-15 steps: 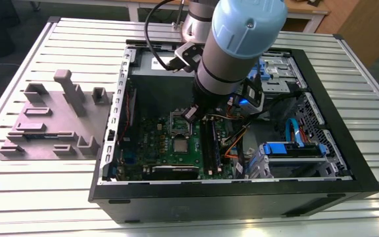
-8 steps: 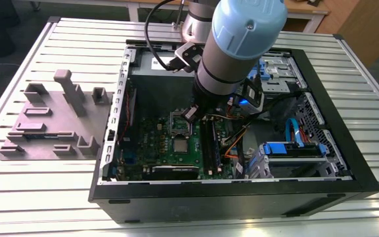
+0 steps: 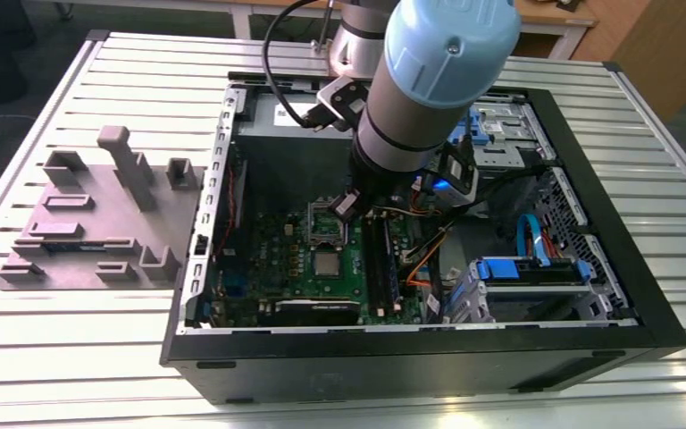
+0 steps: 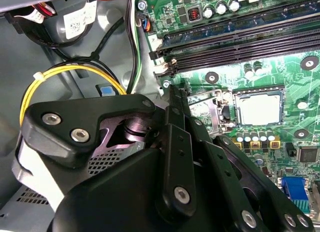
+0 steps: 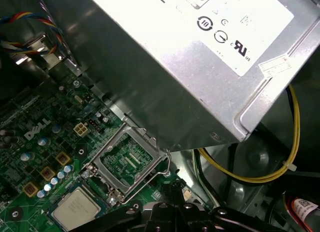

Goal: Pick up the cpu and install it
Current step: 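Close the cpu cover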

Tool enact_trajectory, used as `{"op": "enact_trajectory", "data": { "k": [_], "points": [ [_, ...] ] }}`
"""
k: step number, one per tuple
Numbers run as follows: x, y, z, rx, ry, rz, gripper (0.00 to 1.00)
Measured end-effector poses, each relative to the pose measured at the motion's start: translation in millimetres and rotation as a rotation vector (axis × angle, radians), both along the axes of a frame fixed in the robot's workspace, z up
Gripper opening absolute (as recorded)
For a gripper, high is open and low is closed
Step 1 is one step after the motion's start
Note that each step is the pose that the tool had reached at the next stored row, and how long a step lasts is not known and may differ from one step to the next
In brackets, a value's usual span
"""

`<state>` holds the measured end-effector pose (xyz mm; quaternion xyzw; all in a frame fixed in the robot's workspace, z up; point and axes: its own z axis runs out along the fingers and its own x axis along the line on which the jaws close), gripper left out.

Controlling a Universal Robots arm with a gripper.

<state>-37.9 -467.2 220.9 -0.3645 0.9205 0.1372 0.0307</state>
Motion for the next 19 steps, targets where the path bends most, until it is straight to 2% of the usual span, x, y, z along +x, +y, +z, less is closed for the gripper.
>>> {"op": "enact_trajectory", "data": {
  "k": [2,5,8,11,14,16,19],
  "points": [
    [0.7,1.4,-1.0,0.0012,-0.0001,0.000,0.10],
    [1.1,2.0,-3.5,0.0100,-0.0001,0.023,0.10],
    [1.0,2.2,-5.2,0.0106,-0.0001,0.055,0.10],
    [1.2,2.5,-6.5,0.0134,-0.0001,0.056,0.10],
    [1.6,2.9,-8.7,0.0402,-0.0009,0.056,0.10],
    [2.5,3.4,-10.8,0.0461,-0.0012,0.056,0.10],
    [3.2,4.7,-13.6,0.0469,-0.0010,0.056,0.10]
  ]
}}
